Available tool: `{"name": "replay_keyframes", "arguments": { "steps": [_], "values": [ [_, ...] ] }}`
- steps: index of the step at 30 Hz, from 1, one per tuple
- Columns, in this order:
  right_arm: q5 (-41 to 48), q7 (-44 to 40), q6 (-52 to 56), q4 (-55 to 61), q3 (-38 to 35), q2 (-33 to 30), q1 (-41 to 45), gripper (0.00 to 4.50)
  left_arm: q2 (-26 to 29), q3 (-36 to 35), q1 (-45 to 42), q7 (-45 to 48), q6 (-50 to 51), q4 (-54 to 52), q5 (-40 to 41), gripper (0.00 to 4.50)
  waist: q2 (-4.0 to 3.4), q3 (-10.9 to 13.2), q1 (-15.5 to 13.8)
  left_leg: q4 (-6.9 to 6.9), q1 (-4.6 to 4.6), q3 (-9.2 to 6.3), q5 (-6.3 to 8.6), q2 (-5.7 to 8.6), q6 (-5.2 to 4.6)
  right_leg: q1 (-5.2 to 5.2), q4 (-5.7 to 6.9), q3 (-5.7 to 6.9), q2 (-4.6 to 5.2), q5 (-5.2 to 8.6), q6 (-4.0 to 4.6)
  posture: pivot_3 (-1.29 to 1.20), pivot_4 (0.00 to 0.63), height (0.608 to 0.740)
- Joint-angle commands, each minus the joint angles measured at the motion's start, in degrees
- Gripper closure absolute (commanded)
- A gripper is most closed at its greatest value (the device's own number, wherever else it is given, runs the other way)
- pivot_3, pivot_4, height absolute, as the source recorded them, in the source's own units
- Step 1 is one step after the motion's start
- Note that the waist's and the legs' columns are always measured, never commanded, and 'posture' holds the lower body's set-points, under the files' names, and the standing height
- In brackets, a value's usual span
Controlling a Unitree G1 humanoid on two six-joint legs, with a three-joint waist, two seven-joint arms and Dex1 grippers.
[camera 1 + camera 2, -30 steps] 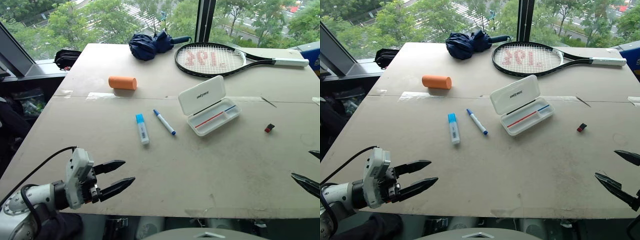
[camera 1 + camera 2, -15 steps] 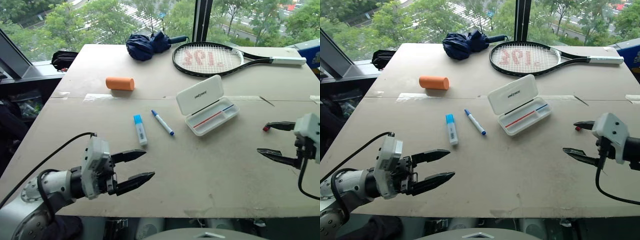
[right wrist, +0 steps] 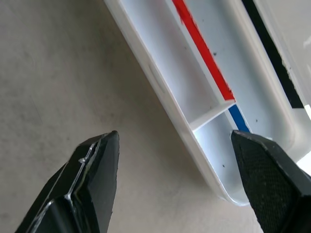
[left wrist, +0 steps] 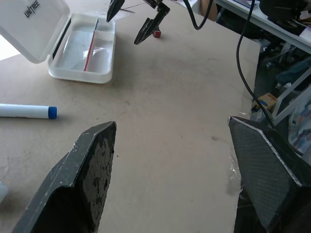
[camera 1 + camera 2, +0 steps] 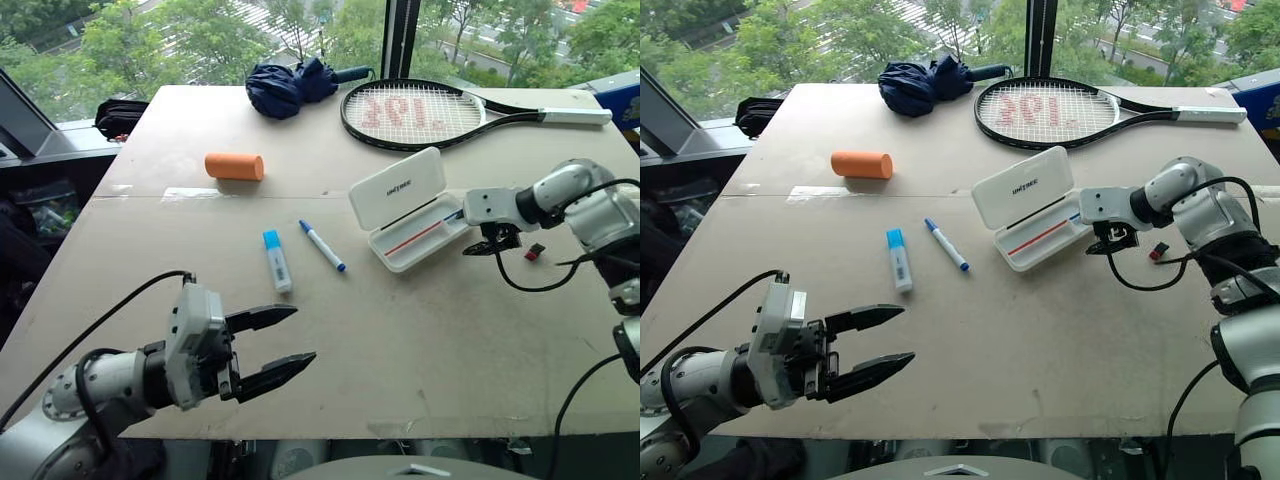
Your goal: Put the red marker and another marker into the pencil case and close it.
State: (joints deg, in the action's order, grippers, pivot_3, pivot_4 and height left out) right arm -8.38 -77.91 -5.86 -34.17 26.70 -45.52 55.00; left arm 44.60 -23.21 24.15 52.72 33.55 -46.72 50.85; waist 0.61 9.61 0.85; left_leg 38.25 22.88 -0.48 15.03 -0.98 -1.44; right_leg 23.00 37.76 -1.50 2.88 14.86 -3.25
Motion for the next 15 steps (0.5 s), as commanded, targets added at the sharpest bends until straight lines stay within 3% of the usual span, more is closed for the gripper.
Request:
{"name": "replay_keyframes", "arguments": {
  "steps": [1,3,6,11,15],
  "values": [
    [-5.0,1.0,-8.9,-11.6,1.3,3.2,6.5,0.96,-0.8,-1.5,2.4,0.8,-3.1,-1.4,-1.4,0.78,-0.01,0.0,-0.2,0.01,0.01,-0.05,0.0,0.0,0.0,0.01,0.03,0.04,0.01,0.0,0.0,0.0,0.15,0.732],
    [-6.0,1.1,-10.8,-15.7,1.3,4.9,8.4,0.96,-0.9,-1.5,3.1,1.1,-3.9,-1.1,-1.8,0.78,-0.03,0.0,0.1,0.01,0.0,0.02,0.0,0.01,0.0,0.03,0.06,-0.02,0.01,0.01,0.02,0.0,0.15,0.732],
    [-7.9,0.2,-13.4,-21.1,1.6,6.7,10.7,1.85,-1.2,-1.6,4.0,1.8,-5.2,-0.7,-2.6,0.78,-0.05,0.0,0.1,0.0,-0.01,0.0,0.0,0.01,0.01,0.05,0.08,-0.02,0.01,0.02,0.04,0.0,0.15,0.732],
    [-10.1,-1.4,-13.8,-26.9,1.5,9.2,13.5,4.25,-1.9,-1.9,5.7,3.5,-7.7,-0.3,-3.8,0.78,-0.08,0.0,0.1,0.0,-0.01,0.02,0.0,0.01,0.01,0.06,0.08,-0.02,0.02,0.07,0.13,0.0,0.15,0.732],
    [-9.3,-3.4,-12.5,-27.8,0.2,10.5,14.2,4.39,-2.4,-1.6,6.6,4.1,-9.1,-0.1,-4.5,0.78,-0.13,0.1,0.2,-0.01,-0.01,0.02,0.0,0.01,0.0,0.07,0.11,-0.02,0.03,0.07,0.13,0.0,0.15,0.732]
  ]
}}
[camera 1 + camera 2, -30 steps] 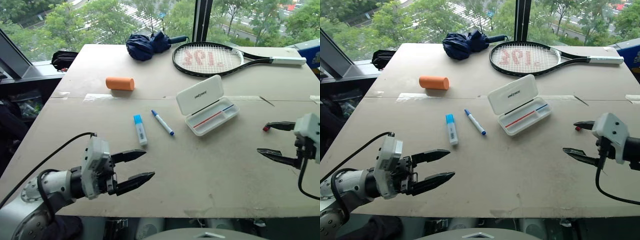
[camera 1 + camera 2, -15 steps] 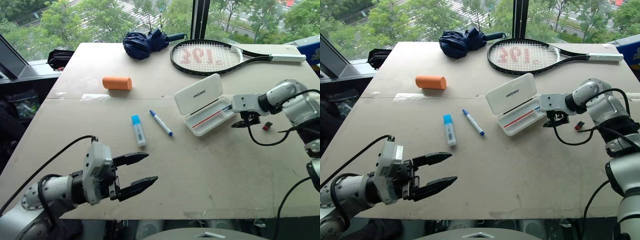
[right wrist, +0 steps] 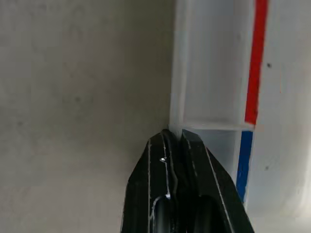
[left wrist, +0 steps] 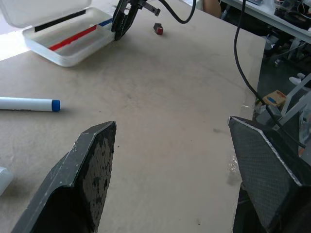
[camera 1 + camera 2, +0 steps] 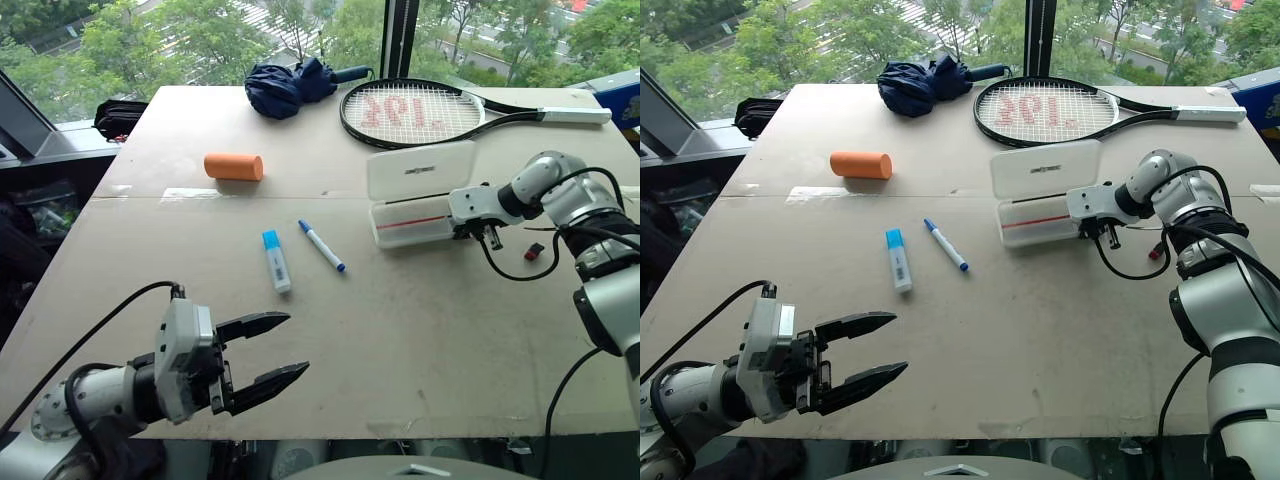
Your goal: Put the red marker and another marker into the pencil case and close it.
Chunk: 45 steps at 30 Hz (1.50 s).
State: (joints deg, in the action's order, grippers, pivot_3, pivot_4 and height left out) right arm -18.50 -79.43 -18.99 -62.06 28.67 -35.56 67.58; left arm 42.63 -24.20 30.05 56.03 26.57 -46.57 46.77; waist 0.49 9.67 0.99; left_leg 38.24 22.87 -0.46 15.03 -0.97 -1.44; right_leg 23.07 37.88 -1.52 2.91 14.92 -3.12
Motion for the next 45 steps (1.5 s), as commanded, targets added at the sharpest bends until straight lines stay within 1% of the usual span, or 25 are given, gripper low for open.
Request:
{"name": "replay_keyframes", "arguments": {
  "steps": [1,3,5,7,11,14,20,24,27,30,35,39,40,42,45],
  "values": [
    [2.2,-3.7,2.7,1.1,-2.7,1.0,1.5,4.39,-0.6,-0.6,0.9,0.9,-2.4,-0.1,-0.7,0.78,-0.02,0.0,0.0,0.0,0.0,0.01,0.0,0.0,0.0,0.0,0.0,-0.01,0.0,0.0,-0.01,0.0,0.15,0.732],
    [4.0,-6.9,5.9,4.0,-3.9,1.5,0.7,4.39,-0.8,-0.4,1.1,1.0,-2.8,0.0,-1.1,0.78,-0.04,0.0,0.0,0.0,0.0,0.0,0.0,0.0,0.0,0.0,0.01,-0.01,0.0,-0.01,-0.01,0.0,0.15,0.732],
    [5.7,-10.8,10.4,10.2,-4.4,1.3,-1.4,4.39,-0.9,-0.3,1.2,0.9,-3.1,0.0,-1.3,0.78,-0.11,0.1,0.0,-0.01,0.0,0.0,0.01,-0.01,-0.01,0.01,0.02,-0.01,0.0,-0.05,-0.08,0.0,0.15,0.732],
    [7.5,-12.8,15.0,17.8,-4.2,0.5,-4.5,4.39,-1.1,-0.1,1.3,0.9,-3.3,0.0,-1.4,0.78,-0.11,0.1,0.0,-0.03,0.0,-0.03,0.01,-0.01,-0.02,0.02,0.01,0.01,0.01,-0.06,-0.11,0.0,0.15,0.732],
    [8.3,-13.0,21.3,32.1,-3.4,-1.9,-11.7,4.39,-1.3,0.1,1.3,0.8,-3.5,0.3,-1.8,0.78,-0.13,0.1,-0.3,-0.05,0.04,-0.08,0.02,0.0,-0.03,0.03,0.0,0.08,0.1,-0.07,-0.12,0.0,0.15,0.732],
    [8.4,-12.9,26.4,40.2,-3.4,-3.6,-15.8,4.39,-1.4,0.0,1.3,0.8,-3.6,0.7,-2.0,0.78,-0.13,0.1,-0.3,-0.03,0.05,-0.07,0.02,0.03,-0.03,0.03,0.01,0.07,0.11,-0.07,-0.12,0.0,0.15,0.732],
    [8.5,-10.5,40.3,57.5,-4.2,-7.7,-24.1,4.39,-1.4,-0.3,1.3,-0.4,-2.8,-0.1,-1.6,0.78,-0.11,0.1,-0.3,-0.04,0.05,-0.15,0.02,0.03,-0.03,0.01,-0.01,0.13,0.09,-0.06,-0.11,0.0,0.15,0.732],
    [8.6,-9.2,47.1,64.1,-4.2,-9.4,-26.6,4.39,-1.0,-0.4,0.7,-1.2,-2.1,-0.3,-1.0,0.78,-0.11,0.1,-0.3,-0.02,0.04,-0.12,0.02,0.03,-0.03,0.01,0.01,0.11,0.08,-0.03,-0.06,0.0,0.15,0.732],
    [8.9,-7.1,52.6,69.3,-4.2,-9.5,-28.8,4.39,-0.4,-0.4,-0.4,-2.0,-1.2,-0.3,-0.4,0.78,-0.09,0.0,-0.4,-0.02,0.04,-0.14,0.02,0.03,-0.03,0.01,0.01,0.12,0.08,-0.01,-0.03,0.0,0.15,0.732],
    [8.0,-3.8,55.7,71.3,-4.0,-9.1,-29.8,4.39,-0.1,-0.4,-1.1,-2.2,-0.7,0.0,-0.2,0.78,-0.09,0.0,-0.3,-0.02,0.04,-0.13,0.02,0.03,-0.03,0.01,0.01,0.11,0.07,-0.05,-0.11,0.0,0.15,0.732],
    [8.7,-1.2,59.1,73.6,-3.7,-9.0,-30.2,4.39,0.4,-0.6,-1.8,-1.9,-0.5,0.9,-0.2,0.78,-0.07,0.0,-0.2,-0.02,0.02,-0.13,0.02,0.01,-0.03,0.01,0.02,0.1,0.01,-0.05,-0.1,0.0,0.15,0.732],
    [10.3,-0.4,59.7,75.9,-4.7,-9.7,-31.1,3.34,0.1,-0.6,-1.7,-2.3,-0.3,1.3,-0.3,0.78,-0.08,0.0,-0.2,-0.02,0.02,-0.12,0.02,0.0,-0.03,0.01,0.02,0.09,0.0,-0.05,-0.1,0.0,0.15,0.732],
    [11.1,-0.5,60.2,77.0,-5.3,-10.4,-31.6,2.73,-0.2,-0.7,-1.4,-2.7,-0.1,1.4,-0.1,0.78,-0.07,0.0,-0.2,-0.02,0.03,-0.12,0.02,0.0,-0.03,0.01,0.01,0.1,0.0,-0.05,-0.1,0.0,0.15,0.732],
    [13.7,-0.6,61.3,79.6,-7.8,-12.0,-33.1,1.76,-1.2,-1.0,-1.0,-4.3,0.2,1.3,-0.3,0.78,-0.08,0.0,-0.3,-0.02,0.03,-0.13,0.02,0.0,-0.03,0.02,0.01,0.1,0.0,-0.05,-0.11,0.0,0.15,0.732],
    [20.7,-0.8,62.1,83.8,-15.4,-13.9,-36.9,0.34,-3.6,-1.1,-1.6,-10.9,2.6,0.6,0.8,0.78,-0.07,0.0,-0.5,-0.02,0.07,-0.13,0.03,0.02,-0.04,0.02,-0.02,0.1,0.05,-0.06,-0.13,0.0,0.15,0.732]
  ]
}}
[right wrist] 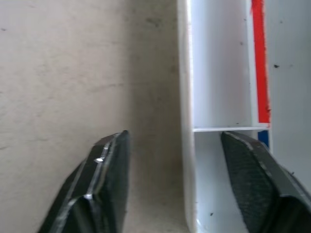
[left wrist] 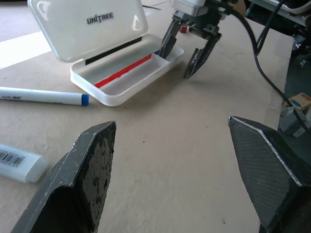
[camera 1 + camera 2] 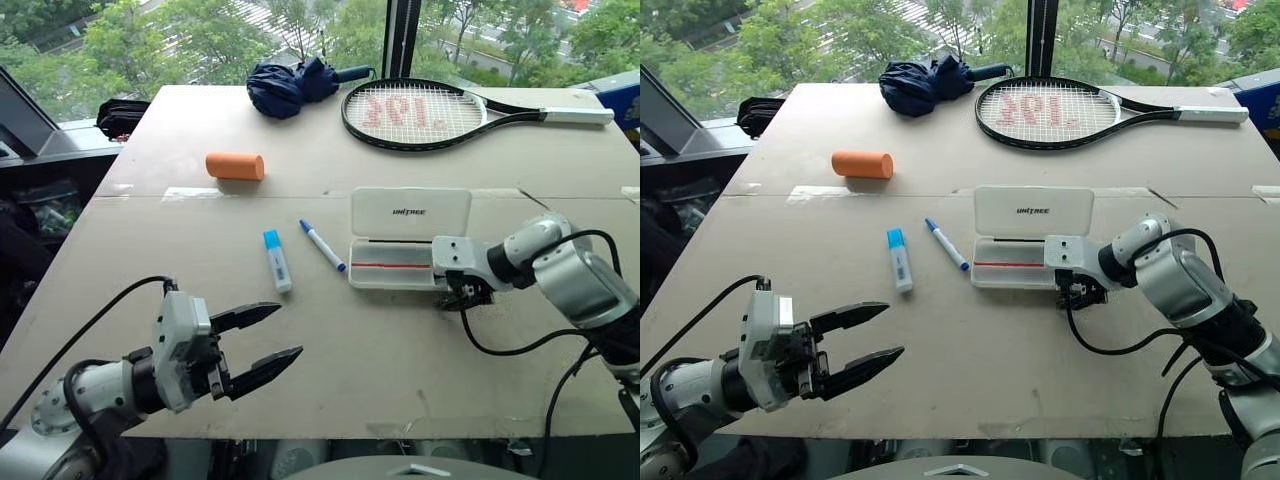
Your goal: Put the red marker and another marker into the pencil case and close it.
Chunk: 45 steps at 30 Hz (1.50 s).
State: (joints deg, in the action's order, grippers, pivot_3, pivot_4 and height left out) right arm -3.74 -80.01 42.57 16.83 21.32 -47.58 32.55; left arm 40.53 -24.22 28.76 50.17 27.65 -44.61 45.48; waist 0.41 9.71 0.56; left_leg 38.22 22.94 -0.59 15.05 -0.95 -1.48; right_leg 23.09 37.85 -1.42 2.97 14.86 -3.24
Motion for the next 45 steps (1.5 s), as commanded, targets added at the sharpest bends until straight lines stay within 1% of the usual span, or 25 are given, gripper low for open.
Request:
{"name": "replay_keyframes", "arguments": {
  "steps": [1,3,5,6,9,12,13,15,16,17,19,23,24,30,34,39,41,45],
  "values": [
    [7.8,0.1,0.3,5.8,-9.8,-2.0,-2.9,0.07,-1.9,-1.0,-0.5,-6.3,2.0,-1.6,2.2,0.78,0.03,0.0,-0.1,0.0,0.01,-0.01,0.0,0.01,0.0,0.0,0.0,0.01,0.02,0.0,-0.01,0.0,0.15,0.732],
    [13.7,1.8,1.2,7.8,-16.4,0.4,-5.3,0.07,-3.7,-0.1,-2.0,-12.6,3.6,-2.4,1.1,0.78,0.05,0.0,-0.1,0.02,0.0,-0.03,0.0,0.01,0.0,-0.02,0.01,0.02,0.01,-0.01,-0.02,0.0,0.15,0.732],
    [19.9,3.3,0.8,10.9,-25.0,2.5,-10.0,0.07,-6.5,2.3,-6.3,-24.8,8.2,-3.6,-2.1,0.78,0.06,0.0,-0.2,0.05,-0.02,-0.04,0.0,0.01,0.0,-0.04,0.06,0.02,0.0,-0.02,-0.03,0.0,0.15,0.732],
    [21.7,4.4,-1.3,12.2,-28.8,3.7,-12.8,0.07,-7.8,3.5,-9.4,-30.8,11.4,-4.1,-2.8,0.78,0.08,0.0,-0.8,0.06,-0.02,-0.1,0.0,0.01,0.0,-0.08,0.06,0.05,-0.02,-0.02,-0.04,0.0,0.15,0.732],
    [26.1,6.6,-4.3,15.5,-36.0,5.2,-19.8,0.07,-9.3,5.9,-20.2,-44.1,24.9,-2.8,1.9,0.78,0.17,-0.1,-1.5,0.12,-0.02,-0.26,0.0,0.05,-0.01,-0.24,0.03,0.17,-0.04,-0.04,-0.06,0.0,0.15,0.732],
    [29.1,9.1,-6.5,17.7,-39.7,6.0,-23.9,0.07,-10.8,7.1,-30.3,-51.3,34.5,0.3,5.1,0.78,0.24,-0.1,-1.3,0.19,-0.04,-0.45,0.0,0.2,-0.01,-0.35,0.07,0.28,-0.01,-0.05,-0.09,0.0,0.15,0.732],
    [30.0,9.5,-7.1,19.0,-40.9,5.8,-25.7,0.07,-12.2,8.0,-35.1,-54.4,39.1,2.6,5.3,0.78,0.24,-0.1,-1.1,0.19,-0.06,-0.46,0.0,0.26,-0.01,-0.36,0.1,0.28,0.0,-0.05,-0.1,0.0,0.15,0.732],
    [31.1,10.8,-8.5,21.3,-42.3,5.5,-28.1,0.07,-16.4,9.1,-43.9,-61.4,47.5,6.8,3.4,0.78,0.2,-0.1,-1.3,0.17,-0.15,-0.43,-0.01,0.32,0.0,-0.39,0.11,0.24,-0.02,-0.05,-0.11,0.0,0.15,0.732],
    [31.9,11.2,-8.6,22.3,-43.1,5.1,-29.1,0.07,-18.6,9.6,-49.1,-64.0,54.4,9.4,0.8,0.78,0.26,-0.1,-1.4,0.17,-0.15,-0.55,-0.01,0.41,-0.01,-0.42,0.13,0.35,-0.01,-0.02,-0.14,0.0,0.15,0.732],
    [32.7,11.8,-8.5,23.1,-43.6,4.8,-29.7,0.07,-19.9,9.9,-53.1,-65.5,59.7,11.9,-0.8,0.78,0.3,-0.1,-1.5,0.19,-0.07,-0.69,-0.01,0.45,0.0,-0.42,0.13,0.44,-0.07,-0.03,-0.14,0.0,0.15,0.732],
    [34.6,13.2,-8.5,24.6,-44.9,4.2,-30.8,0.07,-22.3,10.1,-59.6,-67.0,64.6,16.5,-2.1,0.78,0.37,-0.1,-1.4,0.25,-0.03,-0.85,-0.02,0.53,0.0,-0.47,0.14,0.55,-0.08,-0.03,-0.14,0.0,0.15,0.732],
    [36.7,15.6,-8.8,26.1,-45.4,3.0,-32.0,0.07,-23.9,10.7,-64.8,-69.1,64.9,22.7,-2.0,0.78,0.38,-0.1,-0.5,0.18,-0.04,-0.81,-0.05,0.53,0.06,-0.43,0.11,0.46,-0.06,0.0,-0.18,0.0,0.15,0.732],
    [37.1,16.4,-8.8,26.6,-45.3,2.8,-32.3,0.07,-24.1,11.3,-65.8,-69.7,64.9,24.3,-1.3,0.78,0.39,-0.1,-0.5,0.15,-0.05,-0.82,-0.17,0.53,0.26,-0.4,0.11,0.46,-0.06,0.01,-0.18,0.0,0.15,0.732],
    [39.1,19.8,-8.5,28.5,-44.9,2.0,-33.9,0.07,-27.2,14.1,-71.8,-75.7,64.9,34.8,-0.4,0.78,0.42,-0.1,-1.3,0.14,-0.01,-0.9,-0.21,0.58,0.34,-0.41,0.12,0.51,0.01,0.01,-0.18,0.0,0.15,0.732],
    [41.6,20.4,-8.7,29.0,-46.1,1.2,-34.3,0.07,-30.7,14.2,-76.0,-78.5,64.9,40.1,0.1,0.78,0.47,-0.1,-1.5,0.15,0.04,-0.92,-0.29,0.64,0.47,-0.41,0.1,0.54,0.07,0.01,-0.18,0.0,0.15,0.732],
    [44.9,19.6,-9.3,30.0,-49.4,-0.6,-36.8,0.07,-32.6,14.6,-80.2,-81.8,64.9,46.5,-0.2,0.78,0.5,-0.1,-1.4,0.14,0.06,-0.93,-0.29,0.65,0.47,-0.4,0.09,0.54,0.08,0.01,-0.19,0.0,0.15,0.732],
    [45.0,19.8,-9.5,29.9,-50.0,-1.4,-37.6,0.07,-32.9,14.8,-81.4,-82.6,64.9,48.5,-1.1,0.78,0.5,-0.1,-1.3,0.14,0.05,-0.91,-0.29,0.65,0.47,-0.4,0.1,0.52,0.07,0.01,-0.19,0.0,0.15,0.732],
    [45.7,20.6,-9.9,30.4,-51.7,-2.1,-39.6,0.07,-35.3,15.7,-82.7,-85.1,64.9,54.1,-6.1,0.78,0.52,-0.1,-1.4,0.15,0.06,-0.92,-0.29,0.65,0.47,-0.4,0.1,0.54,0.06,0.01,-0.19,0.0,0.15,0.732]
  ]
}}
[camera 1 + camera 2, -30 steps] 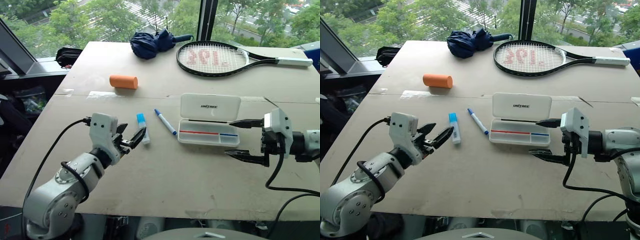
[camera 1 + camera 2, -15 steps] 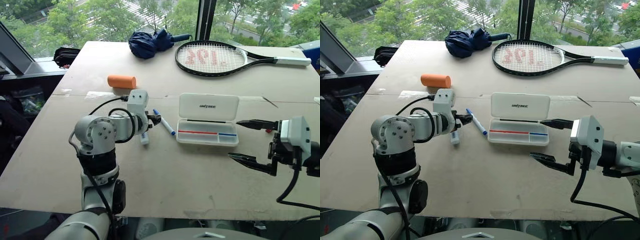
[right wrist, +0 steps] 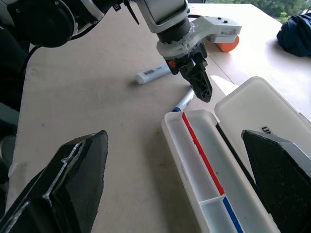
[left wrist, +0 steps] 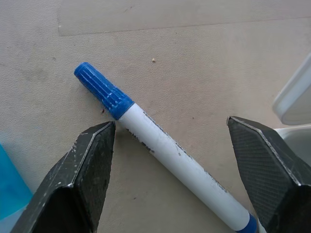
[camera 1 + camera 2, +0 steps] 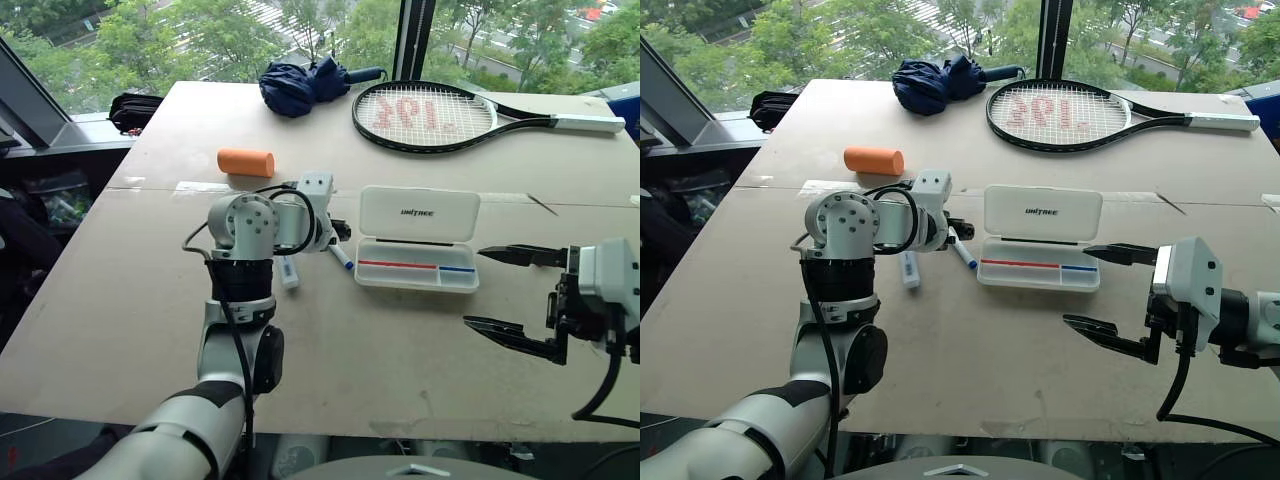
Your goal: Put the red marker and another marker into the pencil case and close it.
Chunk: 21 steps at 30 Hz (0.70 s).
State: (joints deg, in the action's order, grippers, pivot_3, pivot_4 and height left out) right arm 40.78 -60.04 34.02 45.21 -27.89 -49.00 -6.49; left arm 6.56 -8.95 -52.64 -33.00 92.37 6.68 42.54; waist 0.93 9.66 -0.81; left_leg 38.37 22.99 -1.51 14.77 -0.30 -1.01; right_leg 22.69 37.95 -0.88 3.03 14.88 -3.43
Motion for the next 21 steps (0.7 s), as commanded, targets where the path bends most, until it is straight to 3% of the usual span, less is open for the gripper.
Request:
{"name": "replay_keyframes", "arguments": {
  "steps": [1,6,9,15,16,20,21],
  "values": [
    [1.4,0.9,-1.3,2.2,-2.6,-0.8,-0.8,0.07,-2.0,0.4,-1.5,-2.4,0.1,3.8,-4.3,0.78,0.01,0.0,0.0,0.0,0.0,0.01,0.0,0.01,0.0,-0.01,0.0,-0.01,0.01,0.0,0.0,0.0,0.15,0.732],
    [2.1,2.3,-1.6,2.8,-3.1,-1.3,-1.6,0.07,-4.4,1.3,-1.8,-1.3,0.1,7.0,-8.5,0.78,-0.04,-0.1,0.0,0.01,-0.11,0.02,0.0,0.03,0.0,-0.09,0.02,-0.03,0.01,0.0,-0.01,0.0,0.15,0.732],
    [2.2,2.9,-1.8,3.1,-3.3,-1.6,-2.3,0.0,-5.5,1.9,-1.7,-0.1,0.1,8.4,-11.1,1.52,-0.14,-0.2,0.0,0.01,-0.14,0.03,0.01,0.03,-0.01,-0.12,0.03,-0.03,0.01,0.0,-0.01,0.0,0.15,0.732],
    [2.6,4.0,-2.1,3.6,-3.6,-1.9,-3.2,0.0,-4.2,2.6,-0.6,2.3,0.1,7.1,-13.7,4.15,-0.21,-0.3,-0.1,0.01,-0.15,0.01,0.0,0.06,0.0,-0.18,0.01,-0.02,0.03,0.01,-0.02,0.0,0.15,0.732],
    [2.6,4.3,-2.1,3.6,-3.4,-1.9,-3.1,0.0,-3.4,2.9,-0.2,2.9,0.1,6.6,-13.3,4.41,-0.21,-0.3,-0.1,0.01,-0.15,0.0,0.0,0.06,0.0,-0.19,0.01,-0.01,0.03,0.01,-0.02,0.0,0.15,0.732],
    [2.8,4.9,-2.0,3.7,-3.2,-2.0,-3.5,0.0,-0.7,2.7,1.6,5.4,0.1,2.6,-10.5,4.47,-0.25,-0.4,0.0,0.0,-0.21,0.01,-0.01,0.05,0.02,-0.2,0.02,-0.03,0.03,0.01,-0.03,0.0,0.15,0.732],
    [2.9,5.2,-1.8,3.7,-3.4,-1.8,-3.8,0.0,3.6,6.1,2.2,9.5,0.1,-2.6,-9.3,4.47,-0.25,-0.4,0.1,-0.01,-0.21,0.0,-0.02,0.04,0.03,-0.2,0.02,-0.03,0.03,0.01,-0.03,0.0,0.15,0.732]
  ]
}}
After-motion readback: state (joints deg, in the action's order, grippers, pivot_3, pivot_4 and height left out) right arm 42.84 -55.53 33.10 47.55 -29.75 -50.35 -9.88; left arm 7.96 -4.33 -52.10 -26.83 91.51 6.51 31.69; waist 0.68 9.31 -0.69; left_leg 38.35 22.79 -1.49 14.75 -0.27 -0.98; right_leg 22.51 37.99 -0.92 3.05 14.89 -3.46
